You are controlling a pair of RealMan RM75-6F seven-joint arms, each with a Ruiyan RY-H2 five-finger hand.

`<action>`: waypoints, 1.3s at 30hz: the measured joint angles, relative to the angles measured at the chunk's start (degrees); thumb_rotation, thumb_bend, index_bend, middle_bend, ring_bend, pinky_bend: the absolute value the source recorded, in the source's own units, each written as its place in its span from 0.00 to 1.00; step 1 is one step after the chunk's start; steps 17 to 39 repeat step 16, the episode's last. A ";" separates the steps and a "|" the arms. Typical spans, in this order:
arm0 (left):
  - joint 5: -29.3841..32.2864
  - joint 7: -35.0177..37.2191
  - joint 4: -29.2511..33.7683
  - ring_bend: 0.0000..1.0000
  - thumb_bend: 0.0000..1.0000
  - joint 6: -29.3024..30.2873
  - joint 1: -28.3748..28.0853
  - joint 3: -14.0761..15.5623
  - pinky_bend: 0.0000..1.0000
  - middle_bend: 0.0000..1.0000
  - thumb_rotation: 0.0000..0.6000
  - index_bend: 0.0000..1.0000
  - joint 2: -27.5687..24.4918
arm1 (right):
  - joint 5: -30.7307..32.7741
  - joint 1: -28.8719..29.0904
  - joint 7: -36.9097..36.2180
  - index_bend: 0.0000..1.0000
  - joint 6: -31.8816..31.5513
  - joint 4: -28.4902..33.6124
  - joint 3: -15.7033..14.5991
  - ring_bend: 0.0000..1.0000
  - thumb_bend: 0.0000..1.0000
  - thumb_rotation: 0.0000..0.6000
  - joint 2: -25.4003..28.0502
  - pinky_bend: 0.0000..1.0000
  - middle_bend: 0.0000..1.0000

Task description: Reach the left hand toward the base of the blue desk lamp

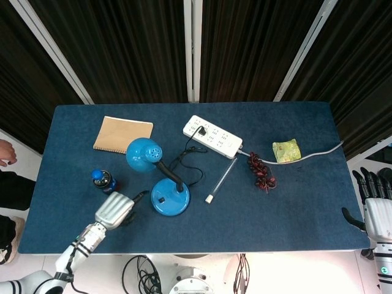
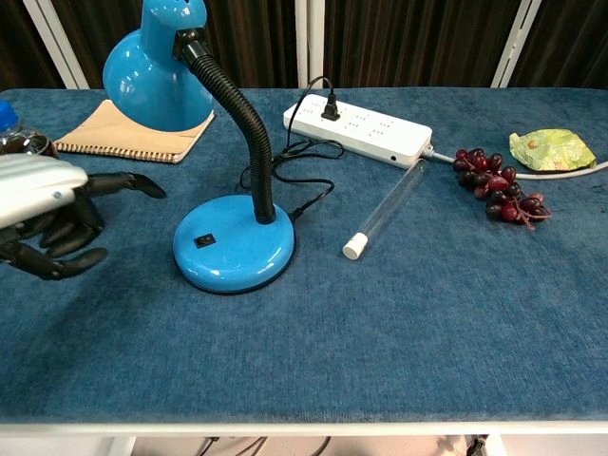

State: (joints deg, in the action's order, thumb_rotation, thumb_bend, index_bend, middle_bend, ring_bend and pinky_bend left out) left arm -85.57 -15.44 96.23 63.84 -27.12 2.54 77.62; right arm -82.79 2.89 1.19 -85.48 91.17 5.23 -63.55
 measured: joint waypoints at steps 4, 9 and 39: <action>-1.48 0.99 0.73 0.70 0.33 7.67 4.22 1.01 0.73 0.74 1.00 0.49 -3.10 | -0.08 0.17 0.40 0.00 0.23 0.03 -0.05 0.00 0.18 1.00 -0.24 0.00 0.00; -2.14 3.67 0.17 0.69 0.21 18.81 10.67 1.17 0.68 0.73 1.00 0.62 -7.58 | -0.64 0.23 1.36 0.00 -0.01 0.90 -0.20 0.00 0.18 1.00 -0.29 0.00 0.00; -1.32 9.67 -4.73 0.09 0.13 27.74 14.86 -1.70 0.26 0.17 1.00 0.17 -10.36 | -1.80 0.31 4.14 0.00 -0.38 2.05 -0.69 0.00 0.18 1.00 -0.28 0.00 0.00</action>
